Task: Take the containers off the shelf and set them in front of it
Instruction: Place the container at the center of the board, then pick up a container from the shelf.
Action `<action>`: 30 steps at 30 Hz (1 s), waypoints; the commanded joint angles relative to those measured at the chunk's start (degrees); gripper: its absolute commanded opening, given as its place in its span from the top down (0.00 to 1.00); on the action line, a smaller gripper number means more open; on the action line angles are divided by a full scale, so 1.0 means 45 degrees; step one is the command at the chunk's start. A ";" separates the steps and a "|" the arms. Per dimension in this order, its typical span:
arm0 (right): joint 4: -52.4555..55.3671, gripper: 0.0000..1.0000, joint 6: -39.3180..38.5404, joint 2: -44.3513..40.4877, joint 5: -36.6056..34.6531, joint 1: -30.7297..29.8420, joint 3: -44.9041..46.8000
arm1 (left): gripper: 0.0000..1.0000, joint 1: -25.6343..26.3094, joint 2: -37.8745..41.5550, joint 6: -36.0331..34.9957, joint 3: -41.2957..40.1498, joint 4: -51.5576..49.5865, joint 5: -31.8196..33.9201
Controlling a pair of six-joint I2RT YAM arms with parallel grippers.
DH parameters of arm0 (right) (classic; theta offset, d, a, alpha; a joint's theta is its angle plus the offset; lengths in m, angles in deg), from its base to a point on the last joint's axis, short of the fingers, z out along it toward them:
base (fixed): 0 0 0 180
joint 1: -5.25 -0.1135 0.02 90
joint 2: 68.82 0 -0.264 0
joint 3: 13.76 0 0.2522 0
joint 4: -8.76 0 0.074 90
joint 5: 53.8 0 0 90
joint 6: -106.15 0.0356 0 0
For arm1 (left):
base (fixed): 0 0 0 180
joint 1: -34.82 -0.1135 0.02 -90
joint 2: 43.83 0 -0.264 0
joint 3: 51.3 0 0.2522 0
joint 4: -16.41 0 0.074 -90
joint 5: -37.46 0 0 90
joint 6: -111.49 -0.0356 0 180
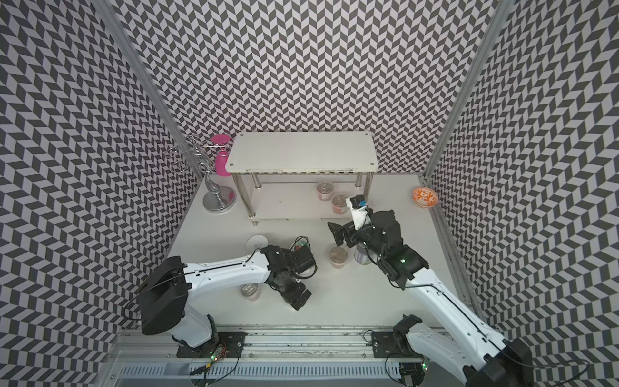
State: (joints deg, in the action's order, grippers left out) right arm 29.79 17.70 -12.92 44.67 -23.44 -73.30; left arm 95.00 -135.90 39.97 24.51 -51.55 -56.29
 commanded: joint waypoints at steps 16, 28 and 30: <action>-0.2441 0.00 0.2777 0.4542 -0.3322 -0.0676 -0.1164 | 0.00 -0.4156 0.3894 -0.2748 0.0822 0.0102 -0.2217; -0.3415 0.00 0.3652 0.8741 -0.6989 -0.0453 -0.2988 | 0.00 -0.5068 0.4322 -0.2865 0.0332 0.1241 -0.2456; -0.3564 0.01 0.3523 0.9197 -0.7077 -0.0371 -0.3207 | 0.00 -0.5073 0.4395 -0.2885 0.0239 0.1271 -0.2479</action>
State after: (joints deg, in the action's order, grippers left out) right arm 18.12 32.73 26.31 17.13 -25.58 -85.80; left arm 72.53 -117.52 27.54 26.43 -47.64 -66.37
